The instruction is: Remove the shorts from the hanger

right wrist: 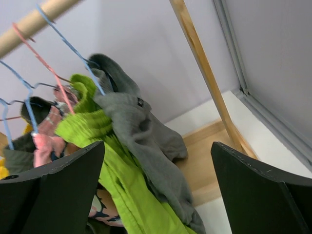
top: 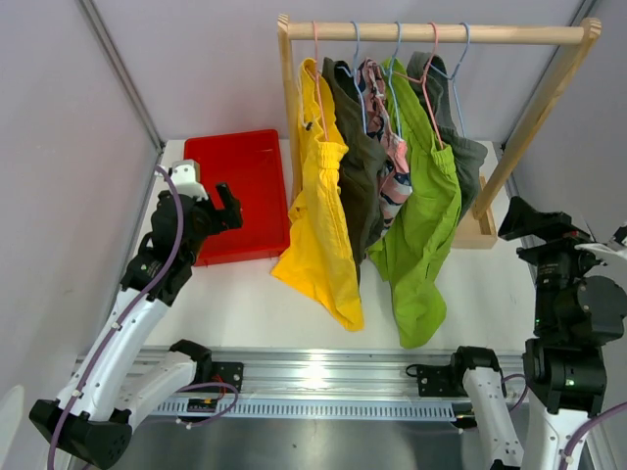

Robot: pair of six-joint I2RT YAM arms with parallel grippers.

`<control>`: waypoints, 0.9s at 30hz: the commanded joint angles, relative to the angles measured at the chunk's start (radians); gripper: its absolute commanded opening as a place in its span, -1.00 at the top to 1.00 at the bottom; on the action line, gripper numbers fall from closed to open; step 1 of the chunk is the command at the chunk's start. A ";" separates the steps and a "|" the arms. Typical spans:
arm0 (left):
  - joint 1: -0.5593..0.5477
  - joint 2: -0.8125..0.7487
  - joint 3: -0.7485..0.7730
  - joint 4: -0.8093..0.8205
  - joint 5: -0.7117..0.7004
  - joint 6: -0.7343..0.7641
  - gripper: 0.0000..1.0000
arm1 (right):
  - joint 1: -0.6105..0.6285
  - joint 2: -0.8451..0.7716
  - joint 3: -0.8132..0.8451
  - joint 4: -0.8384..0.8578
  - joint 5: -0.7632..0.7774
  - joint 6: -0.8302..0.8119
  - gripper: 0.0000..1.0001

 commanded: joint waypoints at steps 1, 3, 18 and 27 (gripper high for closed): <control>-0.003 -0.001 0.002 0.033 0.020 0.020 -0.93 | 0.007 0.042 0.132 0.076 -0.056 -0.065 -0.99; -0.003 -0.004 0.003 0.031 0.016 0.020 -0.93 | 0.012 0.053 0.160 0.116 -0.084 -0.083 -0.99; -0.003 -0.019 0.008 0.022 0.022 0.020 -0.91 | 0.162 0.729 0.756 0.084 -0.164 -0.243 -0.74; -0.003 -0.030 0.008 0.024 0.046 0.014 -0.91 | 0.171 1.002 0.928 0.007 -0.174 -0.233 -0.63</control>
